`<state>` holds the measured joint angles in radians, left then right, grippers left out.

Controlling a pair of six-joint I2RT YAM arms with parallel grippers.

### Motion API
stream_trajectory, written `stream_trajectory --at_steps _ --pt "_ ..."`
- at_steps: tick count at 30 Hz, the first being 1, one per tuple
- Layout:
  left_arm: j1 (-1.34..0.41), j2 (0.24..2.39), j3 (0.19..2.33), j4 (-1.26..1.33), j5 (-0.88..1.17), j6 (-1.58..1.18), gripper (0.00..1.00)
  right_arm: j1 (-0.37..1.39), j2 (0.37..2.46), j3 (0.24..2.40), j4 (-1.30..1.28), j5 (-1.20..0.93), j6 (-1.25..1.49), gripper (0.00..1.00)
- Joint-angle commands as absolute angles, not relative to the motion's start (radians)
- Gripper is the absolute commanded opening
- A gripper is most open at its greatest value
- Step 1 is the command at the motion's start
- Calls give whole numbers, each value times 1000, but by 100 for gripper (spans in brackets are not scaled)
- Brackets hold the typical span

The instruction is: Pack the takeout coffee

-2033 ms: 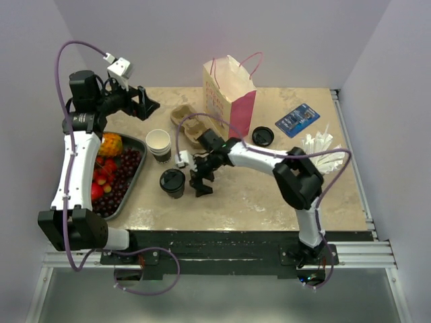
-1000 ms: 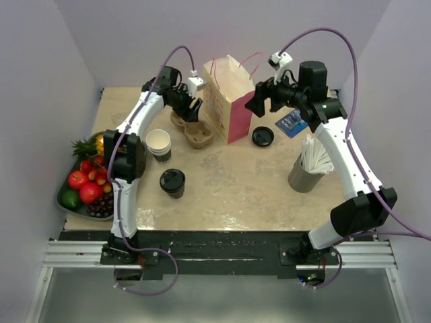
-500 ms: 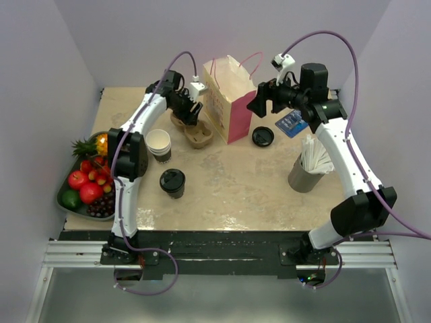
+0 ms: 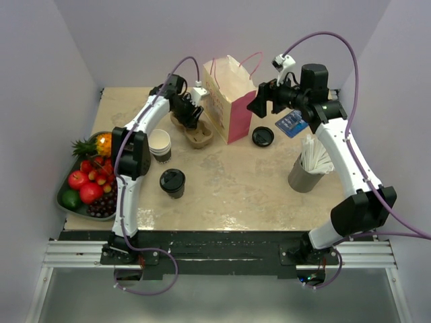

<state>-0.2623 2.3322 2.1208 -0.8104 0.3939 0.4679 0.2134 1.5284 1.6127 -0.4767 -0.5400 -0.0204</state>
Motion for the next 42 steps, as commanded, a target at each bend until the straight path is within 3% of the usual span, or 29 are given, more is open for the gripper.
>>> stream_trajectory --at_steps 1,9,13,24,30,35,36,40,42 --pt "-267 2333 2158 -813 394 486 55 206 1496 1626 -437 -554 -9 89" --pt "-267 2309 2174 -802 399 480 46 206 1505 1632 -440 -554 -9 89" --pt "-267 2293 2178 -805 399 486 35 204 1512 1634 -439 -552 -8 89" --pt "-265 2152 2184 -782 433 407 26 204 1539 1654 -445 -551 -12 89" --pt "-264 2083 1956 -692 352 483 25 206 1562 1666 -436 -561 -8 89" --pt "-267 2045 1887 -618 246 514 23 206 1563 1672 -440 -558 15 89" --pt "-261 2042 1900 -603 250 494 23 206 1560 1672 -442 -557 12 89" --pt "-154 2158 2053 -703 617 205 25 206 1554 1648 -437 -560 17 89" --pt "-164 2132 1970 -657 536 263 25 204 1552 1644 -433 -561 20 89"
